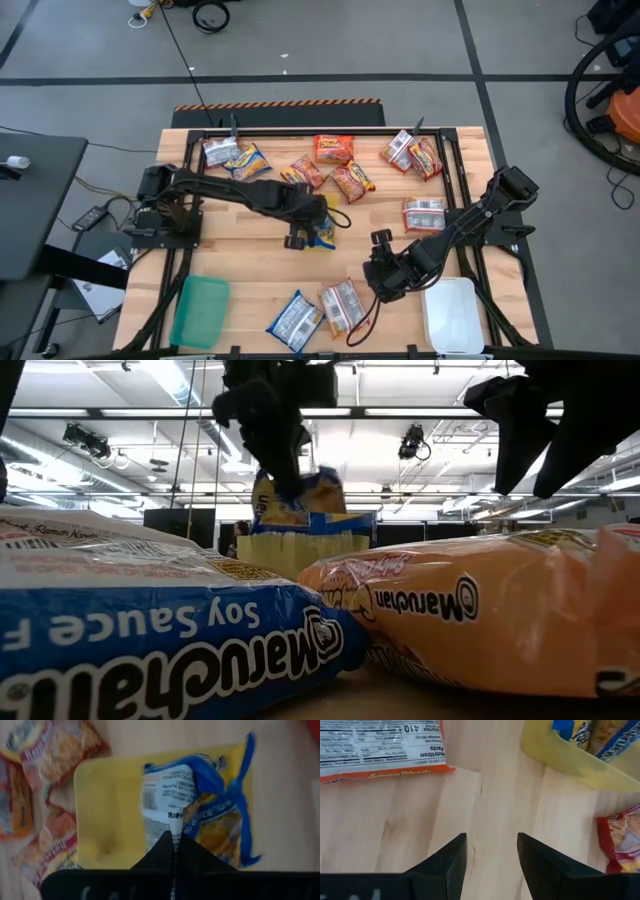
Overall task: Sort Maruchan noodles
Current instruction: Put the blue noodle pack into the yellow bin
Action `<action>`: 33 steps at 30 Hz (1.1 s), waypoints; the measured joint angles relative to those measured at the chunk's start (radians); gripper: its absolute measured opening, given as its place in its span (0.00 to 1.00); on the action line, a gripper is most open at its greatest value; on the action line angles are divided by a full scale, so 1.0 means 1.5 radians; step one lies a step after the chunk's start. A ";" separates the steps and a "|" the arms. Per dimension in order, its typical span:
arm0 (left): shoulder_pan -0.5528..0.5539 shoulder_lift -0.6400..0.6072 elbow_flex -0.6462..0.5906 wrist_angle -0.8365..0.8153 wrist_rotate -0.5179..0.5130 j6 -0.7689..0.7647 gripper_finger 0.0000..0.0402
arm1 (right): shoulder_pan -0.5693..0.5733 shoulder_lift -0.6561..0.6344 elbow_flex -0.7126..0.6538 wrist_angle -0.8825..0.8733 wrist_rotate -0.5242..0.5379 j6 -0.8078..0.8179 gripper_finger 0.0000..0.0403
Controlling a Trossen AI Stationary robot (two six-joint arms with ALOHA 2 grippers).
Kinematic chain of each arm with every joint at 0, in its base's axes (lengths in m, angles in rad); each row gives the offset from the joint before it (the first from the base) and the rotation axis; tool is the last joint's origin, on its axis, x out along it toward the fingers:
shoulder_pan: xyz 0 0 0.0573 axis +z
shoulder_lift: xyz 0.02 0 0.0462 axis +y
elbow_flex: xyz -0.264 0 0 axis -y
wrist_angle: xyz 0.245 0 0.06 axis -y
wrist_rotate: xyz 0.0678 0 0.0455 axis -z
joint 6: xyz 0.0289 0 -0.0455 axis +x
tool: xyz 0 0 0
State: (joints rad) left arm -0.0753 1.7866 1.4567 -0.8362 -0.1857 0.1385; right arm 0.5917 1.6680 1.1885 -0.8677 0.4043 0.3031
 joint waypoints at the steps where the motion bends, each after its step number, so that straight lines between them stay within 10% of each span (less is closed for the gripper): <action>1: 0.000 0.000 0.003 -0.009 -0.001 -0.002 0.05 | -0.001 0.000 0.000 0.002 0.006 -0.006 0.44; 19: -0.030 -0.024 0.133 -0.244 0.031 -0.125 0.36 | -0.061 0.000 0.000 0.251 0.153 -0.120 0.44; 33: -0.128 -0.305 -0.312 0.159 -0.113 -0.265 0.35 | -0.163 0.135 0.008 0.545 0.025 -0.311 0.44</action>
State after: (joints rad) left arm -0.2668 1.3295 0.9884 -0.5970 -0.3545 -0.2590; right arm 0.3474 1.8706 1.1998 -0.0498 0.4422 -0.1631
